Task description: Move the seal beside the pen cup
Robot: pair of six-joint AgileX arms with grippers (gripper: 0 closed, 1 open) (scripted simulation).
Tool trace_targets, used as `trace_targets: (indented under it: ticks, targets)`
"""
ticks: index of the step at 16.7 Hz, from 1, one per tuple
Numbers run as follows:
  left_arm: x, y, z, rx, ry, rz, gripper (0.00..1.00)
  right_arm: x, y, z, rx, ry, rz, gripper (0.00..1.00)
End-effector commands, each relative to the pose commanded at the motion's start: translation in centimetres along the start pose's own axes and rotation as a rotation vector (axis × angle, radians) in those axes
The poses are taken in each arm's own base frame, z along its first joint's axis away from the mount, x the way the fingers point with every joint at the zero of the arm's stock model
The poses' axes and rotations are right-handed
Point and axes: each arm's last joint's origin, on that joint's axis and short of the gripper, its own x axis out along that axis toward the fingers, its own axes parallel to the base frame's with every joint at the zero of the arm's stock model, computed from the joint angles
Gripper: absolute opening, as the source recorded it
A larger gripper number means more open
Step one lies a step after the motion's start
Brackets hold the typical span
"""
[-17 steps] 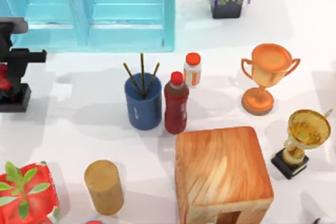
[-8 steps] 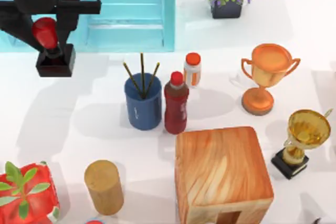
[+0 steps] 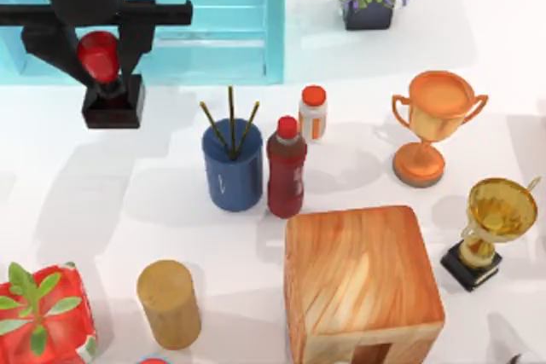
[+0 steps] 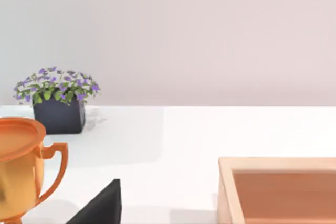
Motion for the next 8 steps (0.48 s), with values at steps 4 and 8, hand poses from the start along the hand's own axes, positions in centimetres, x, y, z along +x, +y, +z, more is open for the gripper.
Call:
trace_targets:
  ticks: [4, 8]
  targets:
    - [-0.3, -2.7, -1.1, -0.001, -0.002, -0.003, 0.00, 0.0, 0.0, 0.0, 0.000, 0.000, 0.000, 1.00]
    - [-0.1, -2.6, -0.9, -0.002, 0.001, -0.002, 0.00, 0.0, 0.0, 0.0, 0.000, 0.000, 0.000, 1.00]
